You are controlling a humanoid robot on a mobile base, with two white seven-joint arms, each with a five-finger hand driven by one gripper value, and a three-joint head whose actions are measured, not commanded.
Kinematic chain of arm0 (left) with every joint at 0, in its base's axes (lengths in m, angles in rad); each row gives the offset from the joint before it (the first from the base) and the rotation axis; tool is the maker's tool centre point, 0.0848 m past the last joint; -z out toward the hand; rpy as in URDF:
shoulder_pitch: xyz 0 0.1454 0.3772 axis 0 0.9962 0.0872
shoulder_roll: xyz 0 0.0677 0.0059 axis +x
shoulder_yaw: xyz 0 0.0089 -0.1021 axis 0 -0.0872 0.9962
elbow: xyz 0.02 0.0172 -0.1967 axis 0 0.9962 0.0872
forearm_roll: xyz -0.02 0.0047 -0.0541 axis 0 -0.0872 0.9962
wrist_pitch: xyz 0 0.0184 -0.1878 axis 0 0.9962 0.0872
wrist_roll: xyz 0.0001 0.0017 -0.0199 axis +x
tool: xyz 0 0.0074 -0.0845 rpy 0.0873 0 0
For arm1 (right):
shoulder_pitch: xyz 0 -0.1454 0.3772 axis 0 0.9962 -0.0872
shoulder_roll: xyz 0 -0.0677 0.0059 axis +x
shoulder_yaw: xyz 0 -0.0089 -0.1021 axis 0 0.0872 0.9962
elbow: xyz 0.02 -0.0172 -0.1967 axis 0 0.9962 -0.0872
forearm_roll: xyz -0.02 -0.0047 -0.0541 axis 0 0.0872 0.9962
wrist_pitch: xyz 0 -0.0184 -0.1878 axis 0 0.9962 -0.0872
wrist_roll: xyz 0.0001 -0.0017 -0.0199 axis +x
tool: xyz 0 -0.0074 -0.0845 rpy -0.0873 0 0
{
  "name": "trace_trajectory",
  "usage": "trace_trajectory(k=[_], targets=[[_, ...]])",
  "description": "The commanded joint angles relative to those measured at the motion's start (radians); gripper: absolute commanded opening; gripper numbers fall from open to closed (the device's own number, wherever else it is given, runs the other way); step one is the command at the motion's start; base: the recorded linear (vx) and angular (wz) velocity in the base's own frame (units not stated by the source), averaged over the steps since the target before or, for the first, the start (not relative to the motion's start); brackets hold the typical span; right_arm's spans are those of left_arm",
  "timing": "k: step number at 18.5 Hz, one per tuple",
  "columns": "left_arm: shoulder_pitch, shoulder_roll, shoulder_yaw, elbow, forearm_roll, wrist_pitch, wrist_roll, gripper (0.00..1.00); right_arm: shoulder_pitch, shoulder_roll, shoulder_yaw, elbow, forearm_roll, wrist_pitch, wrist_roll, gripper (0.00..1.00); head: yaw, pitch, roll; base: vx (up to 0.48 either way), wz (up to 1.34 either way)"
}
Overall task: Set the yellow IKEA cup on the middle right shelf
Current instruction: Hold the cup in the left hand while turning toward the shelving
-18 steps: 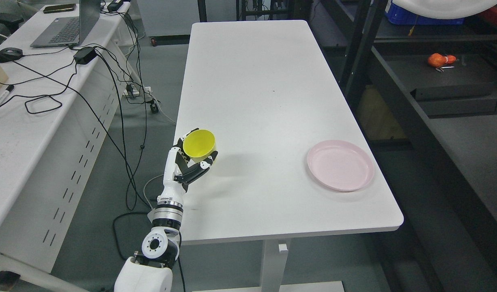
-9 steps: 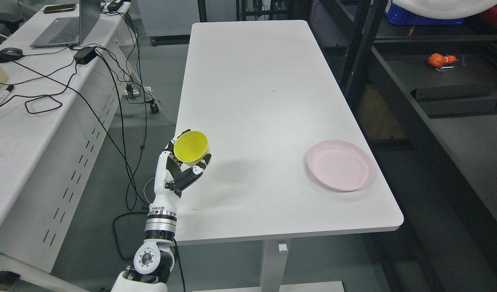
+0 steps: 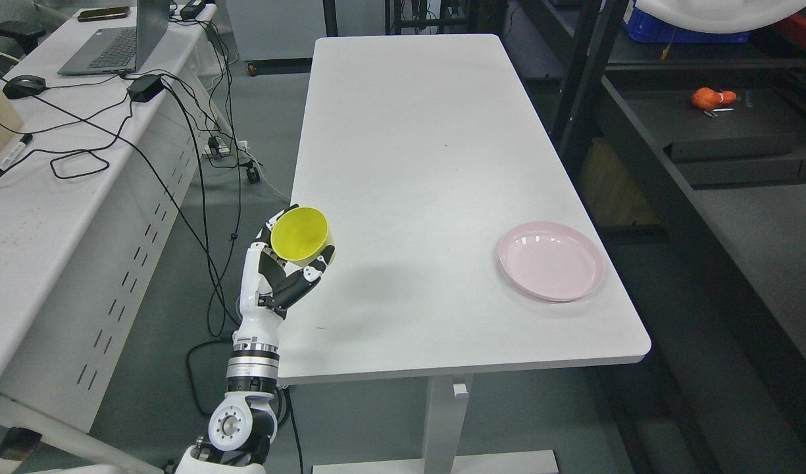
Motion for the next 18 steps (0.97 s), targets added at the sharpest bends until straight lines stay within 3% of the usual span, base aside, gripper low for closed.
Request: trace_trajectory(k=[1,18], targets=[[0.001,0.017,0.012,-0.039,-0.002,0.005,0.000,0.00,0.014,-0.017,0.017,-0.001,-0.025,0.001,-0.001,0.99,0.0000,0.000,0.000,-0.116,0.00],[-0.007,0.017,0.007,-0.039,-0.002,0.007,0.002,0.00,0.014,-0.017,0.017,0.000,-0.025,0.001,-0.001,0.99,0.0000,0.000,0.000,-0.192,-0.10]])
